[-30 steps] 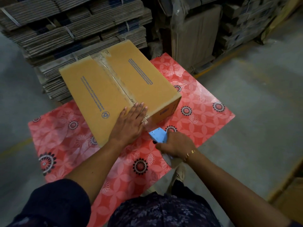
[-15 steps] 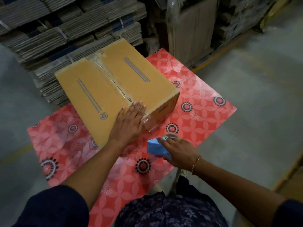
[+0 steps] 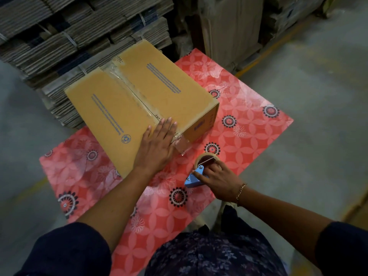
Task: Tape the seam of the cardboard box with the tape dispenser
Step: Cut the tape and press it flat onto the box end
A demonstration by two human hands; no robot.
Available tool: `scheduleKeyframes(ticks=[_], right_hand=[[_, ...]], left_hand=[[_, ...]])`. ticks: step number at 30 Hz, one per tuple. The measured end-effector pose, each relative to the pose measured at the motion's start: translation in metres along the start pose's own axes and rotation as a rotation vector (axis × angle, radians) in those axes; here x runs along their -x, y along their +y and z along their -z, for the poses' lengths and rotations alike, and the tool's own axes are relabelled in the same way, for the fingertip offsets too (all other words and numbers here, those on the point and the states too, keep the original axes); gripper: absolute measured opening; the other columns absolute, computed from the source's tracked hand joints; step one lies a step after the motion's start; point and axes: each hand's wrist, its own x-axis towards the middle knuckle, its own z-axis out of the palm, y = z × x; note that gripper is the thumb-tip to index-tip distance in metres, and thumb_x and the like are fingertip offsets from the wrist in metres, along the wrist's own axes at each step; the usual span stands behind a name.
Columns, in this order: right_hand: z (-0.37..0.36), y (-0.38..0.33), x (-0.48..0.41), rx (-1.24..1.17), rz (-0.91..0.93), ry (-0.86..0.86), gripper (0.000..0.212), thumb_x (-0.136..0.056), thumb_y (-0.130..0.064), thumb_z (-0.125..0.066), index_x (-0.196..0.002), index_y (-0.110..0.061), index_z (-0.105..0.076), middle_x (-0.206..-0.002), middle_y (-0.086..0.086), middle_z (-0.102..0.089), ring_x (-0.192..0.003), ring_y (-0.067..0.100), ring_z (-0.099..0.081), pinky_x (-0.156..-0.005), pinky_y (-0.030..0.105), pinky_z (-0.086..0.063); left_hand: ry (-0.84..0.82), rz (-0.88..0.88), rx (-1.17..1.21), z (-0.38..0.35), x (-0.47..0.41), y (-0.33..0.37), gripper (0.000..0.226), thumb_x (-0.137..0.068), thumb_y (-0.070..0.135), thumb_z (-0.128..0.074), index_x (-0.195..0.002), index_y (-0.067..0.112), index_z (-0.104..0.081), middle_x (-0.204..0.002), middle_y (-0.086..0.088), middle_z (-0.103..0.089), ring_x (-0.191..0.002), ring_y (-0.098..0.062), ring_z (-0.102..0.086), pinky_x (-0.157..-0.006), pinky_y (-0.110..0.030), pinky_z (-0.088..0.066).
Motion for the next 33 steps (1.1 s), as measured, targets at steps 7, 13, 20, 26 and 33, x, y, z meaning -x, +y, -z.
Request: scheduleKeyframes(ticks=[7,13,20,26,33], right_hand=[[0.060,-0.013,-0.016,-1.216,-0.790,0.285,0.019,-0.083,-0.039,-0.065,-0.085,-0.020,-0.068,-0.083,-0.004,-0.069,-0.073,0.014,-0.060,-0.068,0.034,-0.049],[0.071,-0.007,-0.070,-2.085,-1.003,0.182,0.011,-0.083,-0.028,-0.071,-0.091,-0.021,-0.067,-0.090,-0.003,-0.072,-0.072,0.010,-0.062,-0.056,0.023,-0.044],[0.062,-0.007,-0.080,-1.961,-1.030,0.338,0.014,-0.086,-0.008,-0.071,-0.075,-0.018,-0.071,-0.070,0.000,-0.071,-0.054,0.010,-0.053,-0.045,0.019,-0.039],[0.059,-0.006,-0.084,-1.930,-1.057,0.322,0.013,-0.088,-0.012,-0.071,-0.076,-0.018,-0.069,-0.051,-0.011,-0.064,-0.039,0.001,-0.045,-0.039,0.016,-0.035],[0.051,-0.006,-0.094,-1.913,-1.058,0.353,0.017,-0.088,-0.010,-0.071,-0.073,-0.018,-0.068,-0.045,-0.013,-0.060,-0.042,0.002,-0.045,-0.039,0.016,-0.035]], left_hand=[[-0.005,0.000,-0.001,0.000,0.001,0.000,0.062,-0.104,0.040,-0.031,-0.161,0.024,-0.015,-0.171,0.001,-0.015,-0.157,-0.017,-0.017,-0.123,-0.051,-0.022],[-0.011,0.003,-0.006,-0.001,0.001,0.000,0.065,-0.103,0.038,-0.039,-0.161,0.024,-0.015,-0.171,0.002,-0.014,-0.157,-0.016,-0.015,-0.123,-0.052,-0.023],[0.010,0.003,-0.001,-0.002,0.001,0.001,0.061,-0.106,0.042,-0.035,-0.161,0.024,-0.016,-0.171,0.002,-0.015,-0.157,-0.016,-0.015,-0.122,-0.051,-0.023],[0.002,-0.009,-0.024,-0.004,0.000,0.000,0.064,-0.104,0.041,-0.040,-0.161,0.023,-0.017,-0.171,0.001,-0.015,-0.157,-0.016,-0.015,-0.121,-0.051,-0.023],[-0.057,-0.024,0.051,0.007,0.002,0.000,0.091,-0.082,0.047,-0.049,-0.162,0.023,-0.011,-0.172,0.002,-0.007,-0.158,-0.014,-0.005,-0.124,-0.052,-0.016]])
